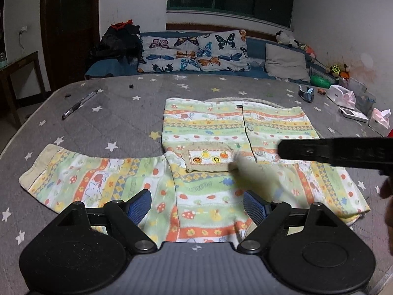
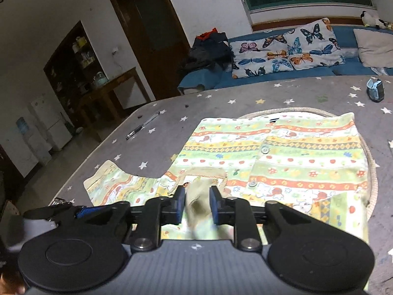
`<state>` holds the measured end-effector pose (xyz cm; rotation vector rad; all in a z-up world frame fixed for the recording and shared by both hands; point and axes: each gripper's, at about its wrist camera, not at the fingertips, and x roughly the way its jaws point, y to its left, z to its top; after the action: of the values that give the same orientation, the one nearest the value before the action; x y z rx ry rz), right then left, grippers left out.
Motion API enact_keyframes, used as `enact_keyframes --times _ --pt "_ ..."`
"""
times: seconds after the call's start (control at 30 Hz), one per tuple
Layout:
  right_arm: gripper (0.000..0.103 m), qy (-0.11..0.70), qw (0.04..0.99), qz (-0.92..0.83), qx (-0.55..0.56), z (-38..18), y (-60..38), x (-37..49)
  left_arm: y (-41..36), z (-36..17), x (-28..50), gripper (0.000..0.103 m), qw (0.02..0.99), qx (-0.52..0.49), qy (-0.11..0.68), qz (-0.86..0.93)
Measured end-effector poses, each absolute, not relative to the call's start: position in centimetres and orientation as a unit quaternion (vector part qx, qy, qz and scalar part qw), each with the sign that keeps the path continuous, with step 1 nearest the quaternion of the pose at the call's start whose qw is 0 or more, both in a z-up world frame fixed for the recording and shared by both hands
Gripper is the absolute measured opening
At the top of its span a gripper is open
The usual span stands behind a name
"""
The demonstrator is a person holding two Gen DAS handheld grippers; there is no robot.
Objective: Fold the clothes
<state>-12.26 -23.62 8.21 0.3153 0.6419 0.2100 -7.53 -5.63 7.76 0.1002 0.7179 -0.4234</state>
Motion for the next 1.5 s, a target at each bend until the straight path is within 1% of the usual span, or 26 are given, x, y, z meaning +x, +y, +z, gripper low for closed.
enact_keyframes --times 0.03,0.13,0.17,0.2,0.23,0.27,0.33,0.37,0.43,0.47,0.5,0.57,0.6,0.67,0.8,0.93,1.2,1.33,1.4,1.43,1.47,1.5 --pt "0.030 0.313 0.932 0.101 0.152 8.3 -24.0 -12.5 -5.8 7.8 -7.5 0.083 0.913 0.049 0.348 -0.207" --pt "0.033 0.317 0.936 0.076 0.129 8.6 -26.0 -13.8 -6.4 7.9 -7.4 0.075 0.910 0.048 0.347 -0.221" --pt "0.034 0.320 0.938 0.065 0.119 8.5 -26.7 -14.3 -6.7 7.8 -7.3 0.075 0.909 0.051 0.348 -0.225" --pt "0.039 0.323 0.938 0.055 0.109 8.4 -27.4 -14.8 -7.1 7.7 -7.2 0.075 0.907 0.054 0.349 -0.229" --pt "0.040 0.327 0.939 0.044 0.098 8.2 -28.0 -15.4 -7.6 7.6 -7.2 0.072 0.905 0.061 0.350 -0.234" --pt "0.040 0.331 0.939 0.032 0.088 8.0 -28.6 -16.0 -8.0 7.4 -7.1 0.066 0.903 0.067 0.350 -0.239" --pt "0.041 0.340 0.937 0.013 0.071 7.4 -29.8 -17.2 -8.9 7.1 -6.9 0.060 0.899 0.075 0.352 -0.249" --pt "0.041 0.346 0.936 0.006 0.066 7.0 -30.2 -17.8 -9.4 7.0 -6.8 0.060 0.897 0.080 0.354 -0.252" --pt "0.046 0.354 0.933 -0.010 0.059 6.3 -31.1 -18.9 -10.4 6.6 -6.5 0.060 0.895 0.094 0.353 -0.255" --pt "0.047 0.356 0.933 -0.015 0.057 6.1 -31.3 -19.2 -10.9 6.4 -6.3 0.058 0.894 0.103 0.352 -0.257" --pt "0.047 0.357 0.932 -0.021 0.055 5.8 -31.6 -19.5 -11.3 6.2 -6.1 0.055 0.892 0.109 0.354 -0.259" --pt "0.047 0.356 0.933 -0.030 0.052 5.7 -32.2 -20.0 -11.9 5.7 -5.8 0.028 0.889 0.120 0.357 -0.260" --pt "0.047 0.354 0.933 -0.032 0.053 5.7 -32.5 -20.0 -12.2 5.5 -5.8 0.023 0.888 0.124 0.358 -0.259" --pt "0.047 0.349 0.935 -0.034 0.057 6.0 -32.9 -20.1 -12.5 5.3 -5.7 0.009 0.888 0.133 0.355 -0.259" --pt "0.047 0.337 0.939 -0.037 0.062 6.3 -33.5 -19.5 -12.3 6.8 -6.3 0.006 0.897 0.126 0.340 -0.252" --pt "0.047 0.330 0.941 -0.036 0.065 6.4 -33.6 -18.6 -11.6 9.4 -7.1 0.006 0.914 0.119 0.297 -0.250" --pt "0.046 0.326 0.943 -0.019 0.064 5.8 -32.3 -16.1 -11.1 7.4 -5.4 0.007 0.901 0.108 0.346 -0.239" --pt "0.045 0.340 0.938 -0.011 0.066 4.8 -31.8 -14.4 -10.8 6.2 -4.9 0.013 0.897 0.110 0.362 -0.227" --pt "0.045 0.352 0.934 -0.013 0.062 4.0 -31.6 -13.7 -10.3 5.7 -4.8 0.014 0.897 0.108 0.367 -0.221" --pt "0.044 0.354 0.933 -0.014 0.058 3.8 -31.6 -13.5 -9.9 5.6 -4.7 0.018 0.898 0.104 0.368 -0.219" --pt "0.044 0.355 0.933 -0.015 0.055 3.8 -31.4 -13.4 -9.5 5.6 -4.7 0.026 0.899 0.099 0.369 -0.215" --pt "0.045 0.356 0.933 -0.017 0.051 3.9 -31.2 -13.2 -8.9 5.8 -4.6 0.030 0.901 0.095 0.368 -0.210"
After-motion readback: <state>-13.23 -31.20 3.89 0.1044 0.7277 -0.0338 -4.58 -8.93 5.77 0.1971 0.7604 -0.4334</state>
